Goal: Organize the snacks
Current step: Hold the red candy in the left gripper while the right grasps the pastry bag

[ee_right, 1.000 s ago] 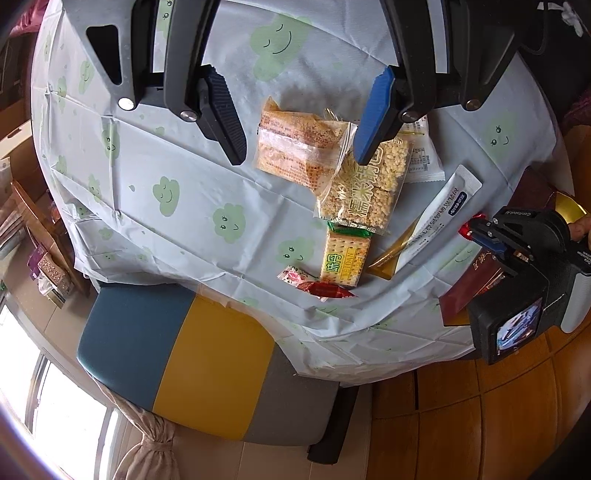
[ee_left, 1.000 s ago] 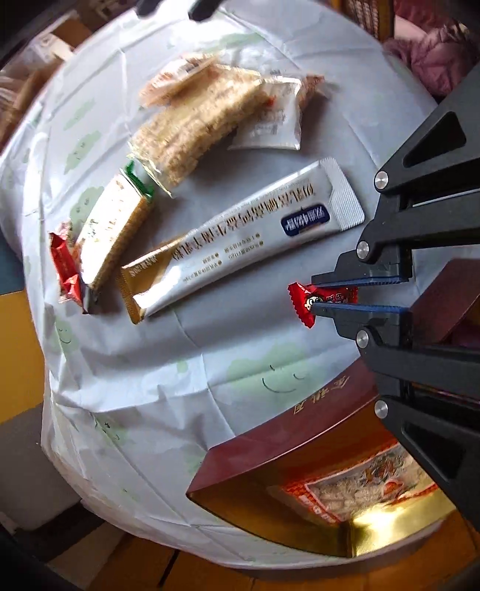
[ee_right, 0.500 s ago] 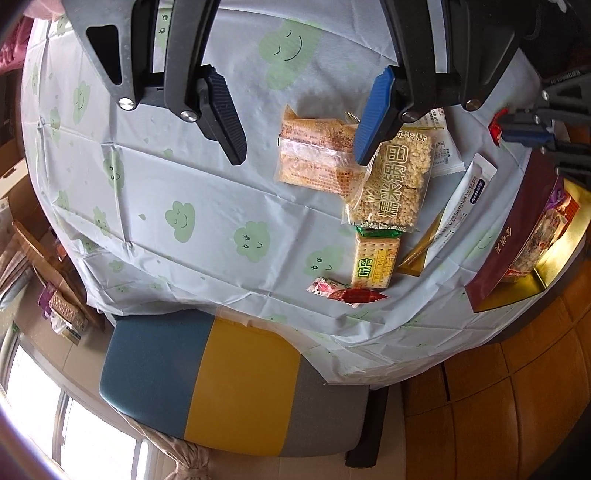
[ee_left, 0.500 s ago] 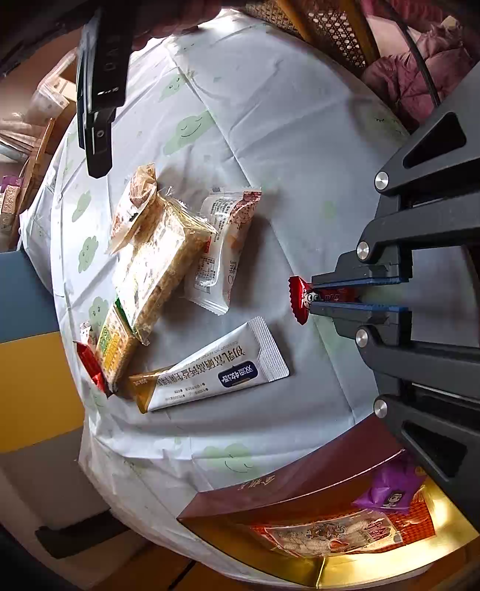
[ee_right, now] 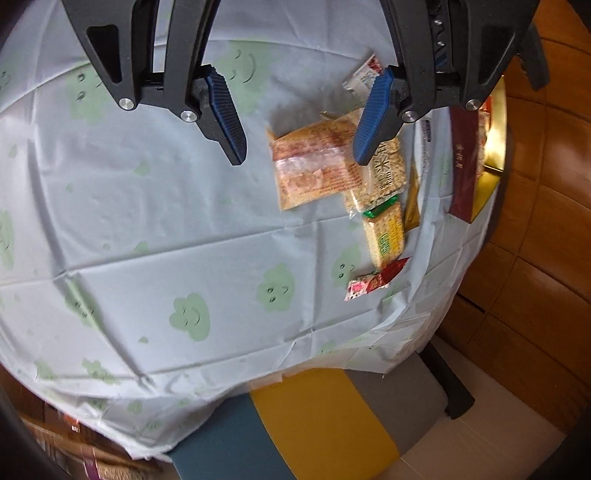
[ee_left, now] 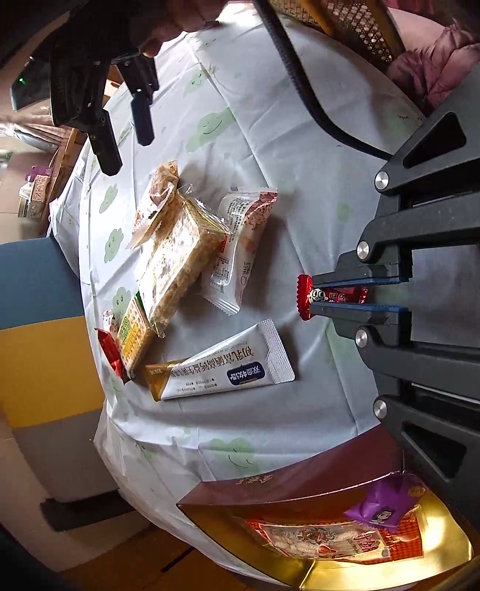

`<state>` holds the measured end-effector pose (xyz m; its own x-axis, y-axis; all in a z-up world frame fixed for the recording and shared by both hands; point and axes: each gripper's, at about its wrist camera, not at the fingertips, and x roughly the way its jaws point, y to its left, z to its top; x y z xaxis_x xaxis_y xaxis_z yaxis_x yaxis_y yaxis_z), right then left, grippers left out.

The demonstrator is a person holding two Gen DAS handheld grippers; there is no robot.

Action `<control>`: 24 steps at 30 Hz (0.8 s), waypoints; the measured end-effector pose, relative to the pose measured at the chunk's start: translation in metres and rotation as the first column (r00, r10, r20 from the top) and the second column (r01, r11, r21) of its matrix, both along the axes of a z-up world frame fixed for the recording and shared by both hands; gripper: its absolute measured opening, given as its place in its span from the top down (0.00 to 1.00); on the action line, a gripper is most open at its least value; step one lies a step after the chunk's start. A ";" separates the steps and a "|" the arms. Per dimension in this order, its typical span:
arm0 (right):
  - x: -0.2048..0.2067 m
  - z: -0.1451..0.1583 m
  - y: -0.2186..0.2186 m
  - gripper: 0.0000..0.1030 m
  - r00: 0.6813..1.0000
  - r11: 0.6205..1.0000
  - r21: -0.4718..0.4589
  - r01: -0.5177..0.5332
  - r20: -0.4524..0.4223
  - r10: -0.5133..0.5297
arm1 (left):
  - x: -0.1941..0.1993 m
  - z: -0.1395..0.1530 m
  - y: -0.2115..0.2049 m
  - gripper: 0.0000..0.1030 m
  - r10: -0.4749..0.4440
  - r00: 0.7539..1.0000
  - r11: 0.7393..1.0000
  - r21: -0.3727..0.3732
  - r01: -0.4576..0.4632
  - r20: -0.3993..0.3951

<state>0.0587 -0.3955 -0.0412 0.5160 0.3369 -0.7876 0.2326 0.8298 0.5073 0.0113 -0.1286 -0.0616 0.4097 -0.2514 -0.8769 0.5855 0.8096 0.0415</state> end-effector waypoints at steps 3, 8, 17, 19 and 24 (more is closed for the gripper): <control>0.002 -0.013 0.003 0.29 0.999 0.994 0.110 -0.005 -0.039 0.009 | 0.016 -0.003 0.004 0.93 0.017 1.000 1.000 -0.022 -0.017 -0.020; 0.008 -0.035 0.009 0.19 0.994 0.963 0.267 0.037 -0.107 -0.008 | 0.015 -0.004 0.006 0.93 0.014 1.000 0.999 -0.043 -0.015 -0.022; 0.034 -0.050 0.007 0.17 0.958 0.916 0.299 0.267 -0.185 -0.219 | 0.013 -0.003 0.013 0.93 0.017 0.999 0.997 -0.080 -0.019 -0.031; 0.043 -0.051 0.006 0.17 0.945 0.916 0.264 0.303 -0.206 -0.253 | 0.014 -0.003 0.014 0.93 0.020 0.999 0.996 -0.092 -0.023 -0.038; 0.068 -0.050 0.009 0.17 0.926 0.943 0.102 0.316 -0.252 -0.283 | 0.015 -0.002 0.018 0.93 0.026 0.998 0.993 -0.114 -0.032 -0.052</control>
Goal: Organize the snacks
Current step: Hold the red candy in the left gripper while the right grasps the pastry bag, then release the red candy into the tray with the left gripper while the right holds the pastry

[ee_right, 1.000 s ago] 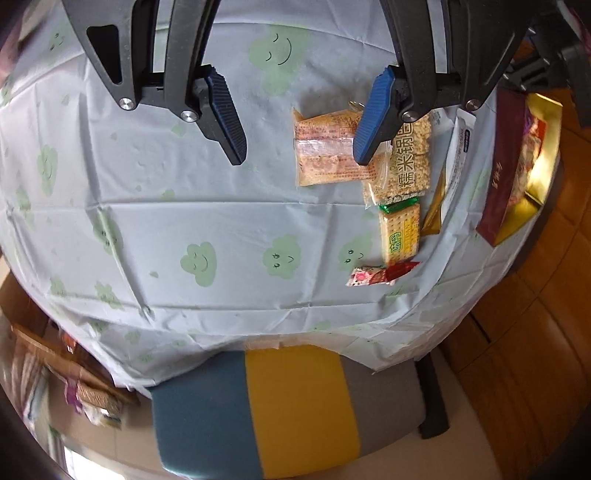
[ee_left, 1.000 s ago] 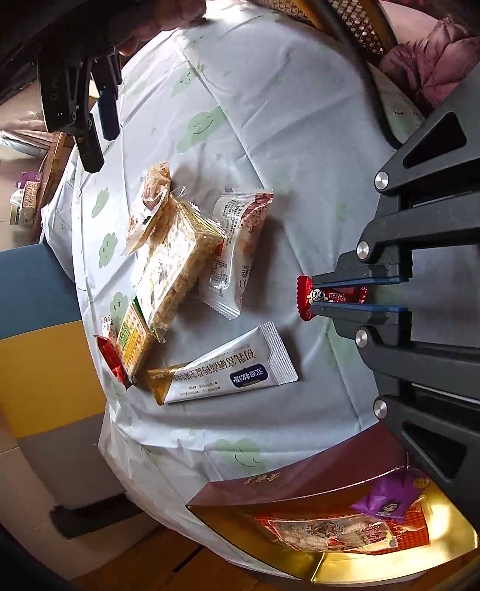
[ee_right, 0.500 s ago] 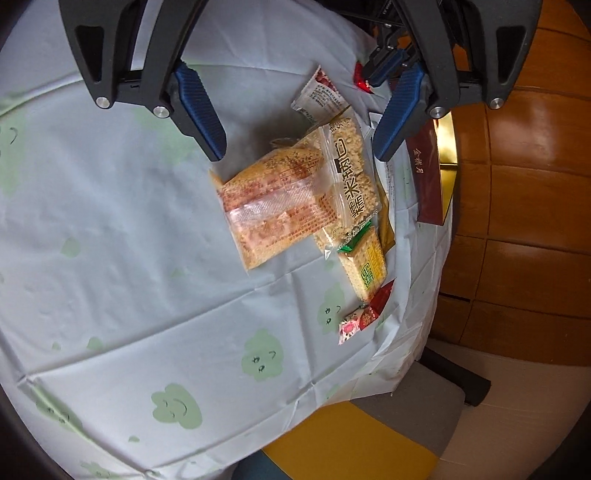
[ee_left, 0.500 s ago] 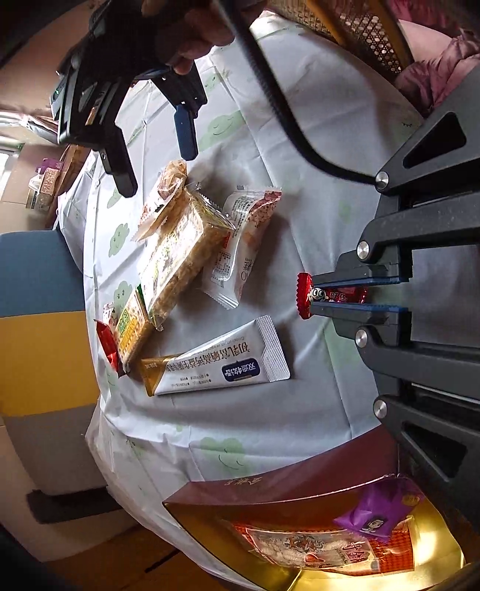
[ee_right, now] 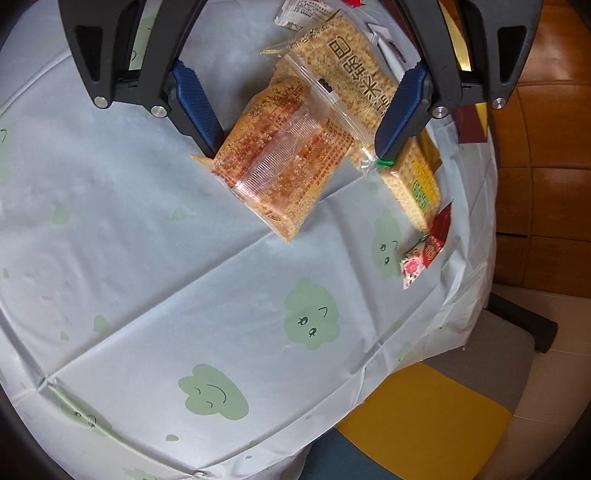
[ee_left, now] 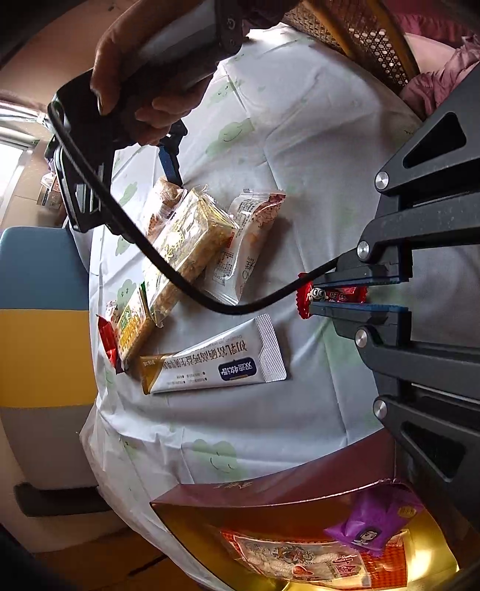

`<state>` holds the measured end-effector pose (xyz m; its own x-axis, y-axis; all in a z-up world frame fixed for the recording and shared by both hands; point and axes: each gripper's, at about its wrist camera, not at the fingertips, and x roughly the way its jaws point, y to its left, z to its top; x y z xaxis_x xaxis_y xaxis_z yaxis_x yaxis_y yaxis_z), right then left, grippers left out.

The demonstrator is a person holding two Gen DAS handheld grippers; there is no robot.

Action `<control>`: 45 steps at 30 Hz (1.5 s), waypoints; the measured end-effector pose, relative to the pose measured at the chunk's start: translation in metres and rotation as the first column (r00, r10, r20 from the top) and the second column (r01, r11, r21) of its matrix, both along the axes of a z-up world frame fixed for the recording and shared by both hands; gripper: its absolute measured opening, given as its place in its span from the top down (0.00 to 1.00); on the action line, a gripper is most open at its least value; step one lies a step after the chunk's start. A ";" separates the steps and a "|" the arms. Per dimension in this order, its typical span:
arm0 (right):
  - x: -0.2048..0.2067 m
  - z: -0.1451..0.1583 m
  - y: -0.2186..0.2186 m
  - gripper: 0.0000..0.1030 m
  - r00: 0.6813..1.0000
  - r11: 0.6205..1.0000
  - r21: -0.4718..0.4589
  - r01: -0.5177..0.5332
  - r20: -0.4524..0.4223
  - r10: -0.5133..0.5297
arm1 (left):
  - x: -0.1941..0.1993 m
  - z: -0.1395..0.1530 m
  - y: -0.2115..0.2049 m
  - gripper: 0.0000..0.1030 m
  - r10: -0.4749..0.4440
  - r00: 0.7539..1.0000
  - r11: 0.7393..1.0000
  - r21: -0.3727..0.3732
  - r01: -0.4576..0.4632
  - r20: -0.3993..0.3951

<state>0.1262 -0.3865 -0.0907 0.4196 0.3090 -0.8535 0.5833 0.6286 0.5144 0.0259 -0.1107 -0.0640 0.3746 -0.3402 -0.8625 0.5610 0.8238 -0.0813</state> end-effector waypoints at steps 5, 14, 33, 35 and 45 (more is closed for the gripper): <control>0.024 0.003 0.016 0.30 0.990 0.972 -0.200 -0.120 -0.101 0.101 | 0.002 0.000 0.003 0.93 0.009 1.000 1.000 -0.020 -0.010 -0.015; 0.008 0.016 0.010 0.42 0.956 0.877 -0.381 -0.292 -0.123 0.265 | 0.007 -0.001 0.002 0.90 0.020 1.000 1.000 -0.020 -0.021 -0.014; -0.061 -0.004 -0.022 0.42 0.875 0.753 -0.448 -0.482 -0.202 0.440 | -0.001 0.008 0.001 0.96 0.034 0.997 0.999 0.039 -0.036 0.062; -0.058 0.000 -0.013 0.41 0.877 0.757 -0.445 -0.478 -0.200 0.436 | -0.001 0.010 0.004 0.97 0.046 0.997 0.998 0.040 -0.049 0.068; -0.053 -0.002 0.003 0.42 0.872 0.737 -0.468 -0.488 -0.213 0.442 | 0.002 0.034 0.023 0.97 0.095 0.991 0.995 -0.035 -0.092 0.091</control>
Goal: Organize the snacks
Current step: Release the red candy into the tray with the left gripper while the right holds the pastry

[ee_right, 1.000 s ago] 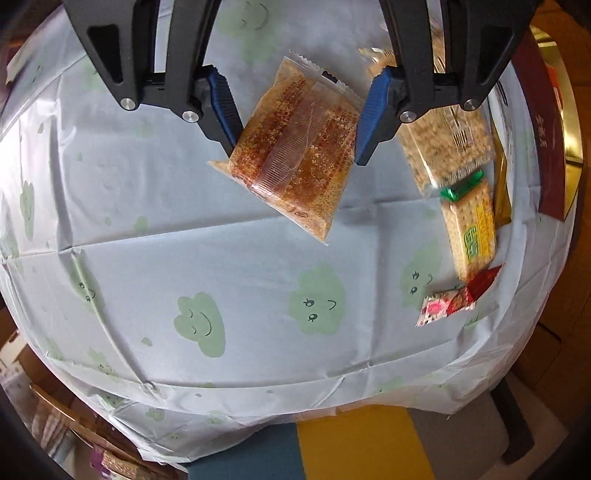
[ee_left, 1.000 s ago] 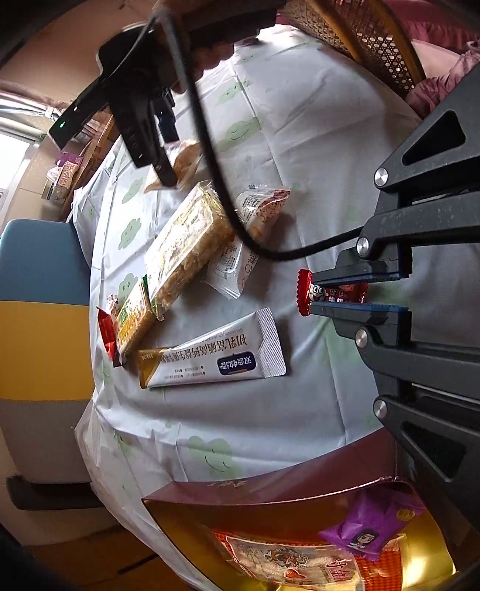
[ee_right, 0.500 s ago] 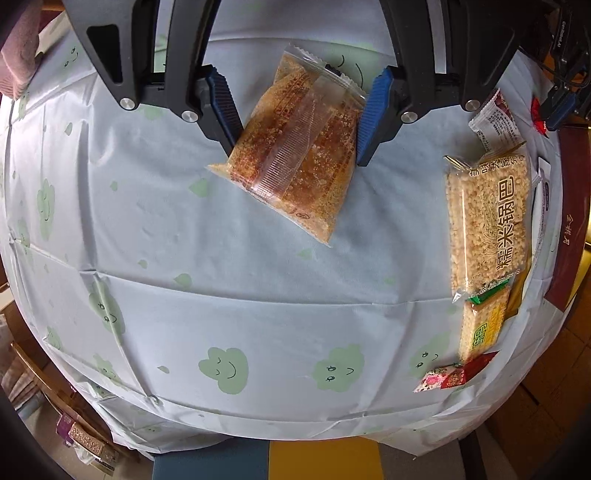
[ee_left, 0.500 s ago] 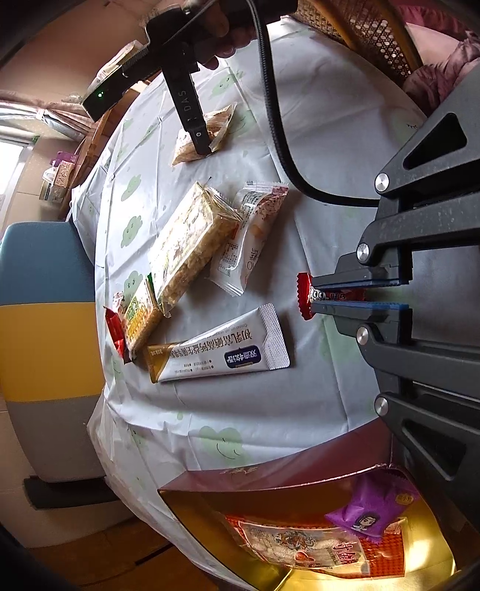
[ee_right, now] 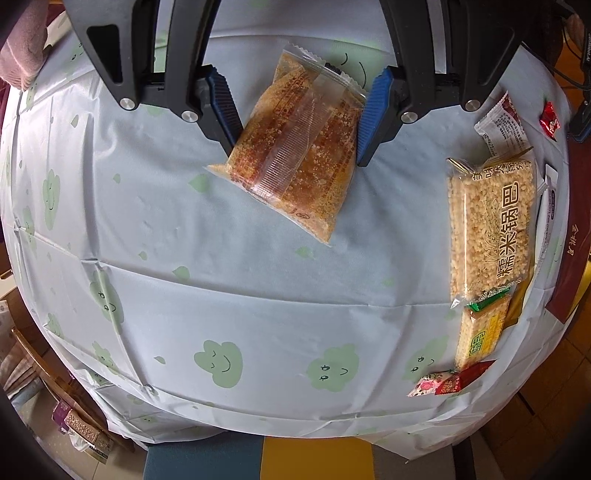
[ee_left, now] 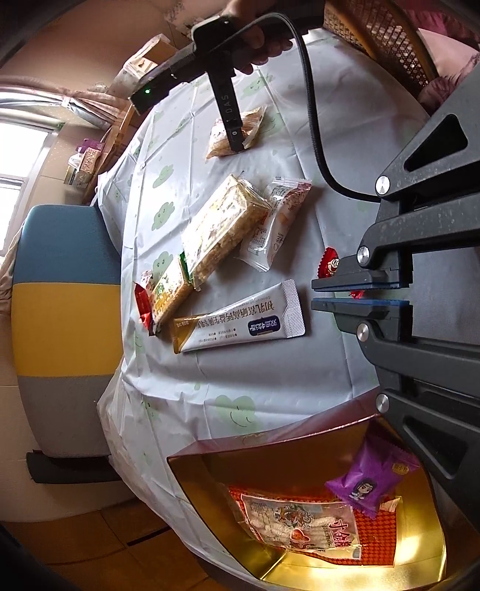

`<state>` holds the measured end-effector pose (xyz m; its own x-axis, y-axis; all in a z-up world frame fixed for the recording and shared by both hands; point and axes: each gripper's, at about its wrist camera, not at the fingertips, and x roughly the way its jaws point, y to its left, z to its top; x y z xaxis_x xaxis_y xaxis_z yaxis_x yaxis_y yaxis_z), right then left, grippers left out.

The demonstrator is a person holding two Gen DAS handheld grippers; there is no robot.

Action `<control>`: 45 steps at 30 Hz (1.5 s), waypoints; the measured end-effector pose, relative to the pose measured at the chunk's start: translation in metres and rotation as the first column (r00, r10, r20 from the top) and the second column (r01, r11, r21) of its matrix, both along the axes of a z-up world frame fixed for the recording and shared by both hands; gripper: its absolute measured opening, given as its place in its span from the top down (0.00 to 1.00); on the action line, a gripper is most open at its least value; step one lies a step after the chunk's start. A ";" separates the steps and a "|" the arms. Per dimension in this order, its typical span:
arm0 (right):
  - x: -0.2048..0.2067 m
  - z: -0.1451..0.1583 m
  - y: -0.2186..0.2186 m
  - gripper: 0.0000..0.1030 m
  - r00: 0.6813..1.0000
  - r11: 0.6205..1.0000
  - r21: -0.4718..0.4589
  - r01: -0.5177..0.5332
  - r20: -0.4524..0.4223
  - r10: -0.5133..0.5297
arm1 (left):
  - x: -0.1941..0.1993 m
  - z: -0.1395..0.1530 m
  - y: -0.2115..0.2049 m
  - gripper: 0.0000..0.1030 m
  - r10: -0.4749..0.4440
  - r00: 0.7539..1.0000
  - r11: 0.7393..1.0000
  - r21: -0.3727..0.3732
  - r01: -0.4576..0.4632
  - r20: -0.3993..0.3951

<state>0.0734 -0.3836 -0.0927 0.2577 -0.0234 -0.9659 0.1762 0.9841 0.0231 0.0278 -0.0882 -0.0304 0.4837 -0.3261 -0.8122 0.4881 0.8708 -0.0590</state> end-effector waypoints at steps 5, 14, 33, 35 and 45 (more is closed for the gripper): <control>0.000 0.001 0.002 0.42 1.000 1.000 -0.003 -0.002 0.001 0.002 | 0.008 0.022 0.018 0.97 0.038 0.999 0.996 -0.082 -0.037 0.006; 0.001 -0.001 0.002 0.41 1.000 1.000 -0.012 -0.011 -0.001 0.011 | -0.003 0.028 0.009 0.96 -0.096 0.995 0.994 -0.044 0.096 0.003; 0.004 0.001 0.001 0.41 1.000 1.000 -0.016 -0.012 -0.006 0.012 | -0.003 -0.028 -0.017 0.85 -0.147 0.984 0.987 0.057 0.153 -0.100; 0.004 0.001 0.001 0.41 1.000 1.000 -0.016 -0.012 -0.005 0.012 | -0.005 -0.011 -0.009 0.85 -0.144 0.987 0.990 -0.001 0.144 -0.077; 0.001 0.002 0.003 0.41 1.000 1.000 -0.024 -0.013 -0.001 0.013 | 0.053 0.067 0.077 0.81 0.194 0.978 0.977 -0.104 -0.186 0.072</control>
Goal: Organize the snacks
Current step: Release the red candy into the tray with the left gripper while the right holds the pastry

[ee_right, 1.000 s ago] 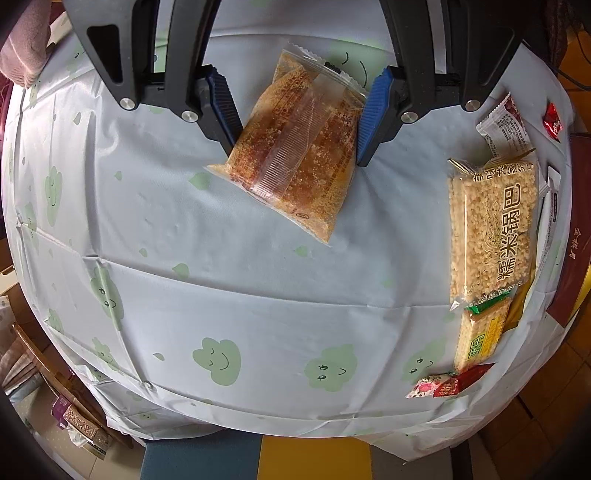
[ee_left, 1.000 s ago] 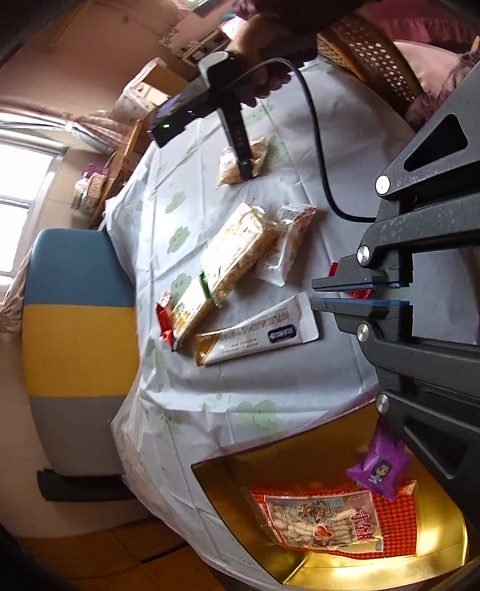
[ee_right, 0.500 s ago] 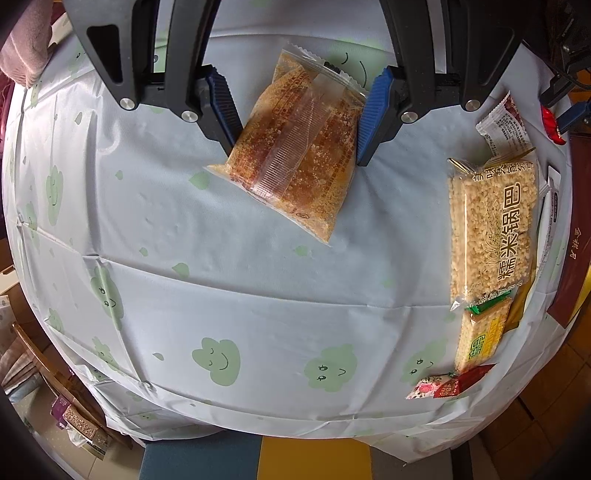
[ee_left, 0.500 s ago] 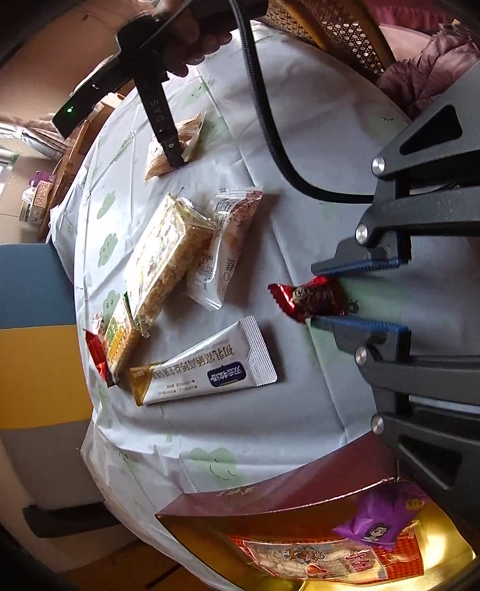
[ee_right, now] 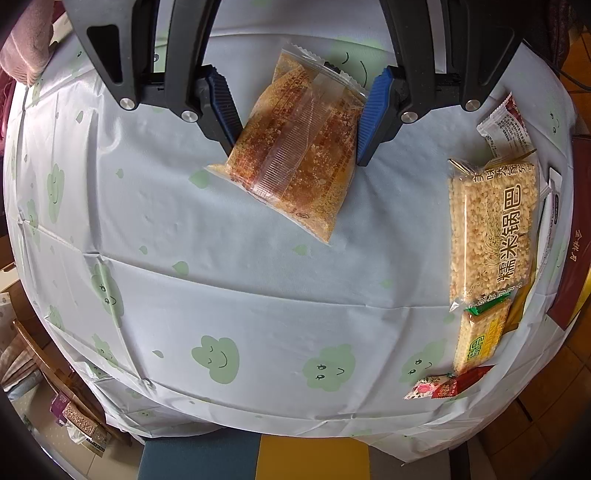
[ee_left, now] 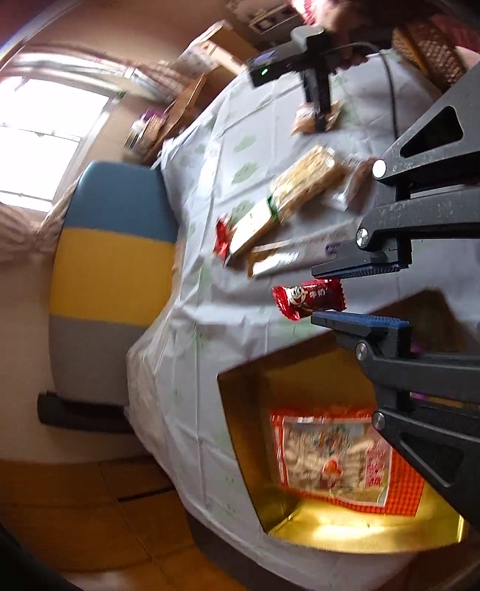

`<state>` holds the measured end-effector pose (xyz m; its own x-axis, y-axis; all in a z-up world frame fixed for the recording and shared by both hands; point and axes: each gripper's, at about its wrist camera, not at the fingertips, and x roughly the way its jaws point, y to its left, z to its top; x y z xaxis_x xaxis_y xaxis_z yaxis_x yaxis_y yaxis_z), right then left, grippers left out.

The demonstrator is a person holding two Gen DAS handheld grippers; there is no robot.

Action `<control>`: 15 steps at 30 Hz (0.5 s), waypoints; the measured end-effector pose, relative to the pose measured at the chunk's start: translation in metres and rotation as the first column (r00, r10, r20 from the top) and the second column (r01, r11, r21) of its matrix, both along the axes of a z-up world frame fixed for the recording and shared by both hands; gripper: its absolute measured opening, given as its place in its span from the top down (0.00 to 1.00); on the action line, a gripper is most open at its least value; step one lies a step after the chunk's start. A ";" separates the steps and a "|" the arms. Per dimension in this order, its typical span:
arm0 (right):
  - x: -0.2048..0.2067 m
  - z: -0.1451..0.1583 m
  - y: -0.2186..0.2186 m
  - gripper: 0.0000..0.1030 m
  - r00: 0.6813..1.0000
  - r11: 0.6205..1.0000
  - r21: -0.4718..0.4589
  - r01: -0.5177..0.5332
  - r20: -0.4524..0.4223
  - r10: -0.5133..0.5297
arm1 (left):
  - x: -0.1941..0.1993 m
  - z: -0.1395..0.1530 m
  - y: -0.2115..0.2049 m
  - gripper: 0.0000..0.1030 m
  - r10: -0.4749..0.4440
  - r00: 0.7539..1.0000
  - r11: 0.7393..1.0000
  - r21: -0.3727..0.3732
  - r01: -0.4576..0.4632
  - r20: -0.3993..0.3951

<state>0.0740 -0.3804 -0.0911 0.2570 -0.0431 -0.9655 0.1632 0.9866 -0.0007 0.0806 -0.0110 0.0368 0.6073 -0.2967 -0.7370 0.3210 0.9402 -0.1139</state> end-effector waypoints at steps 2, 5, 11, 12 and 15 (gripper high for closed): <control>0.000 0.000 0.001 0.41 1.000 1.000 -0.006 -0.005 0.001 0.005 | 0.020 0.000 0.018 0.79 0.092 0.996 0.996 0.020 -0.092 -0.001; -0.001 0.001 0.002 0.41 1.000 1.000 -0.011 -0.011 0.003 0.011 | 0.034 -0.006 0.039 0.76 0.171 0.985 0.985 0.031 -0.171 -0.012; -0.002 0.002 0.003 0.41 1.000 1.000 -0.018 -0.016 0.005 0.016 | 0.015 -0.029 0.046 0.69 0.208 0.977 0.977 0.068 -0.204 -0.051; -0.002 0.002 0.004 0.41 1.000 1.000 -0.020 -0.017 0.006 0.017 | 0.011 -0.033 0.046 0.68 0.213 0.975 0.975 0.079 -0.208 -0.062; -0.003 0.003 0.004 0.42 1.000 1.000 -0.023 -0.016 0.008 0.016 | -0.001 -0.043 0.046 0.62 0.230 0.969 0.971 0.094 -0.222 -0.089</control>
